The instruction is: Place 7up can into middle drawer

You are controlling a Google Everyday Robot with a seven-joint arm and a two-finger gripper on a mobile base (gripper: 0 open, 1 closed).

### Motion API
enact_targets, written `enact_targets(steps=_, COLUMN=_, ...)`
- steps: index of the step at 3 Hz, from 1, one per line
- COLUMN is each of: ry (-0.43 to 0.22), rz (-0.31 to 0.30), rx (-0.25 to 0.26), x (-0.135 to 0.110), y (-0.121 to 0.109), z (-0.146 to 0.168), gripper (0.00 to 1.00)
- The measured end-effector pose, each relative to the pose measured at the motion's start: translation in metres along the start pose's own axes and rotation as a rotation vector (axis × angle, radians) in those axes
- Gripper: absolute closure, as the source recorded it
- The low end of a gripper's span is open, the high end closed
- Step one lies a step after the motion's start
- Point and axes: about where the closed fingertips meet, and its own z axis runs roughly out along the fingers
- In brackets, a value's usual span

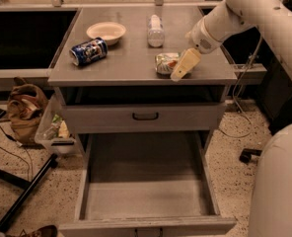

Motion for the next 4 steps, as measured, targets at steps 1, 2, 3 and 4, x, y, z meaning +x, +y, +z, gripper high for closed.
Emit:
enact_targets(steps=1, ry=-0.002, rz=0.007, rx=-0.034, x=0.002, y=-0.003, z=0.02, gripper=0.0)
enact_targets(steps=2, ry=-0.002, rz=0.01, rx=-0.044, x=0.003, y=-0.004, z=0.025, gripper=0.09)
enact_targets(steps=3, ry=-0.002, rz=0.01, rx=-0.044, x=0.003, y=-0.004, z=0.026, gripper=0.32)
enact_targets(steps=4, ry=0.012, rz=0.017, rx=-0.031, x=0.006, y=0.005, z=0.014, gripper=0.55)
